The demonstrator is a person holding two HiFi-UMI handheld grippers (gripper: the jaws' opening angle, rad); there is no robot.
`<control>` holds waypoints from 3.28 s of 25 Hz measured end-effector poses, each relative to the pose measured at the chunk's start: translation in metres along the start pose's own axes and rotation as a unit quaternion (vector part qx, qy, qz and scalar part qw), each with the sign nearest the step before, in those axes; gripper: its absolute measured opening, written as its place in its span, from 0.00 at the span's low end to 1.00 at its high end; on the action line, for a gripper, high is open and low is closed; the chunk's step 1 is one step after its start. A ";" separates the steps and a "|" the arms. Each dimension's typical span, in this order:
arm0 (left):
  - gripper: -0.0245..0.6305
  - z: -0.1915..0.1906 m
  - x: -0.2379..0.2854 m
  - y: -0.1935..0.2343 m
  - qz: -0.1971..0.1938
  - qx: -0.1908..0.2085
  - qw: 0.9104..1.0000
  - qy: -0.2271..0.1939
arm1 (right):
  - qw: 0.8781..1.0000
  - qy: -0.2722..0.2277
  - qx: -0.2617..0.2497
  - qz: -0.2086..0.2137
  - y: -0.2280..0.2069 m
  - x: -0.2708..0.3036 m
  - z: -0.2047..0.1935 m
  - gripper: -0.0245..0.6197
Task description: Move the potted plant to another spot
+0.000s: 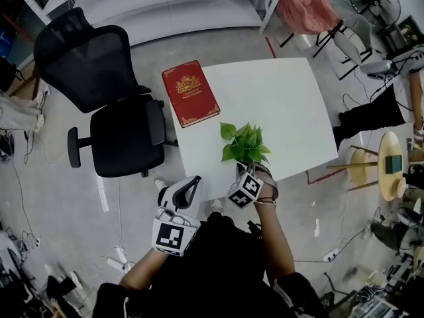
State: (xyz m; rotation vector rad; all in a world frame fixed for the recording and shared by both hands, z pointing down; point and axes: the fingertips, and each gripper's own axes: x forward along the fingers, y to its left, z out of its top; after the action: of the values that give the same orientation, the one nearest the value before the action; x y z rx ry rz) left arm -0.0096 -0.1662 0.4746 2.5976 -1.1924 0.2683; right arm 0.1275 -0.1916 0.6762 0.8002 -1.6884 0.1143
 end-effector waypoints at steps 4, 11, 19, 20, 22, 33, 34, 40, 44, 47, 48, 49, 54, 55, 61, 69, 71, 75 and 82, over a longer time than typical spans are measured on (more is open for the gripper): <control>0.07 0.000 0.004 0.000 0.000 0.000 1.000 0.002 | 1.000 0.010 -0.011 0.000 0.000 0.008 -0.003 0.06; 0.07 0.003 0.000 0.002 0.010 -0.004 1.000 0.006 | 0.999 0.021 -0.023 0.009 0.002 0.015 -0.008 0.06; 0.07 -0.001 -0.006 0.011 0.027 -0.012 1.000 0.009 | 0.999 0.023 -0.048 0.012 0.001 0.018 -0.007 0.06; 0.07 -0.001 -0.008 0.011 0.030 -0.011 0.999 0.009 | 0.998 0.022 -0.052 0.013 0.001 0.017 -0.006 0.06; 0.07 -0.001 -0.010 0.012 0.038 -0.011 0.999 0.005 | 0.998 0.020 -0.063 0.016 0.002 0.015 -0.007 0.06; 0.07 -0.008 -0.033 0.004 0.092 -0.025 0.995 -0.002 | 0.993 -0.001 -0.114 0.033 0.021 0.005 -0.008 0.06; 0.07 -0.009 -0.036 0.003 0.098 -0.028 0.995 -0.004 | 0.992 -0.004 -0.120 0.034 0.024 0.005 -0.008 0.06; 0.07 -0.020 -0.063 0.001 0.141 -0.038 0.989 -0.022 | 0.987 -0.020 -0.155 0.048 0.050 0.000 -0.001 0.06; 0.07 -0.023 -0.081 0.002 0.164 -0.044 0.985 -0.027 | 0.983 -0.032 -0.174 0.056 0.067 -0.003 0.006 0.06; 0.07 -0.026 -0.094 0.003 0.181 -0.048 0.982 -0.030 | 0.979 -0.036 -0.190 0.063 0.082 -0.005 0.012 0.06; 0.07 -0.027 -0.098 0.004 0.185 -0.049 0.981 -0.032 | 0.978 -0.038 -0.195 0.065 0.086 -0.006 0.015 0.06; 0.07 -0.028 -0.102 0.005 0.189 -0.049 0.980 -0.034 | 0.977 -0.040 -0.200 0.066 0.091 -0.006 0.017 0.06; 0.07 -0.038 -0.118 0.006 0.200 -0.055 0.977 -0.037 | 0.972 -0.047 -0.219 0.073 0.111 -0.009 0.029 0.06; 0.07 -0.040 -0.122 0.006 0.203 -0.056 0.977 -0.037 | 0.971 -0.049 -0.223 0.076 0.116 -0.010 0.031 0.06; 0.07 -0.045 -0.135 0.010 0.208 -0.057 0.976 -0.042 | 0.965 -0.058 -0.240 0.090 0.143 -0.019 0.041 0.06; 0.07 -0.046 -0.145 0.013 0.213 -0.060 0.974 -0.048 | 0.956 -0.066 -0.261 0.114 0.179 -0.033 0.044 0.06; 0.07 -0.046 -0.146 0.012 0.212 -0.058 0.974 -0.048 | 0.954 -0.067 -0.266 0.117 0.185 -0.035 0.044 0.06; 0.07 -0.048 -0.147 0.011 0.213 -0.059 0.974 -0.050 | 0.952 -0.067 -0.272 0.123 0.193 -0.037 0.042 0.06; 0.07 -0.050 -0.147 0.010 0.209 -0.057 0.975 -0.049 | 0.950 -0.068 -0.276 0.127 0.197 -0.036 0.040 0.06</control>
State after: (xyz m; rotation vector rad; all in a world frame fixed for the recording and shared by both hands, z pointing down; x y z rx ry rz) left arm -0.1149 -0.0518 0.4824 2.2649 -1.7307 0.1480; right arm -0.0138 -0.0453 0.6983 0.1725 -1.8236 -0.2353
